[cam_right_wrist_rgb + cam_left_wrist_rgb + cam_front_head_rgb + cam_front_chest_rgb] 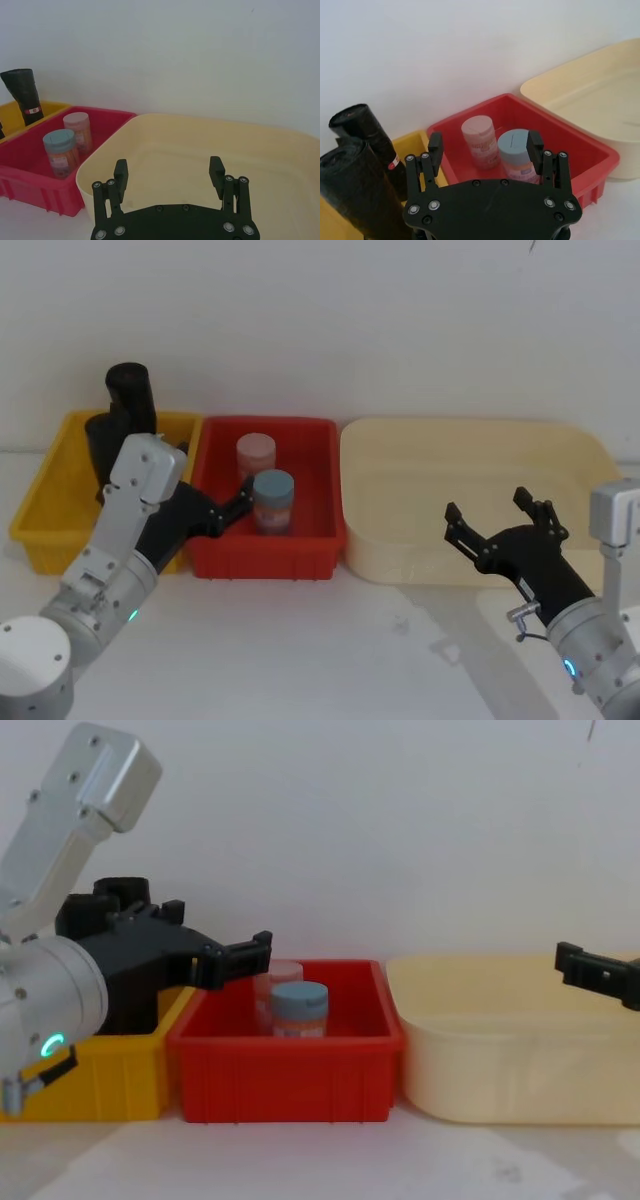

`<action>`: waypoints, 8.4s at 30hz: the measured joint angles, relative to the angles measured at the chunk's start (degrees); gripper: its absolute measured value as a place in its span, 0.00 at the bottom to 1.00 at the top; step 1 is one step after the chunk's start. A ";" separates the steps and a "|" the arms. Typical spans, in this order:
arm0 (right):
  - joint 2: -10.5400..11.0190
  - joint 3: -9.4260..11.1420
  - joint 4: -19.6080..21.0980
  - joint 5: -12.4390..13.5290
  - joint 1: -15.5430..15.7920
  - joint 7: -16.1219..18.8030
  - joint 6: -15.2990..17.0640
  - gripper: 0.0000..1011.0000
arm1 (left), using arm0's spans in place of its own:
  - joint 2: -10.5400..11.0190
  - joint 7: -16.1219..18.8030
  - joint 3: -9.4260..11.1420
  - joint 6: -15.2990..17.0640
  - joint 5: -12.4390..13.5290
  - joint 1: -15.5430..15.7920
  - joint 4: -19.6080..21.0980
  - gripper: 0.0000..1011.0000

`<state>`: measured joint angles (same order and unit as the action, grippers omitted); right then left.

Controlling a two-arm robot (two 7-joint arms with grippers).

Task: Pick up the garbage bag with the one hand and transfer it to the other hand.

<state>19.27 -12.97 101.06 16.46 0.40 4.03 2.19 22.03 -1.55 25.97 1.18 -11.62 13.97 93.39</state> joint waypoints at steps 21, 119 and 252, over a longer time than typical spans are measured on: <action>1.06 -2.01 -3.03 4.47 -11.34 9.34 10.47 0.99 | 6.06 -5.78 -4.16 10.86 -3.62 -0.30 14.16 0.99; -7.18 -17.30 -30.43 4.01 -38.75 23.38 19.13 0.99 | 0.16 -13.68 -13.00 7.30 -7.34 6.40 -11.49 0.99; -12.11 -22.69 -46.37 -0.03 -45.47 27.29 14.70 0.65 | -0.10 -13.91 -12.94 7.06 -7.30 6.78 -12.05 0.76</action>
<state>7.16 -35.67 54.69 16.43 -45.06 31.32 16.89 21.93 -15.46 13.03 8.24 -18.92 20.75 81.34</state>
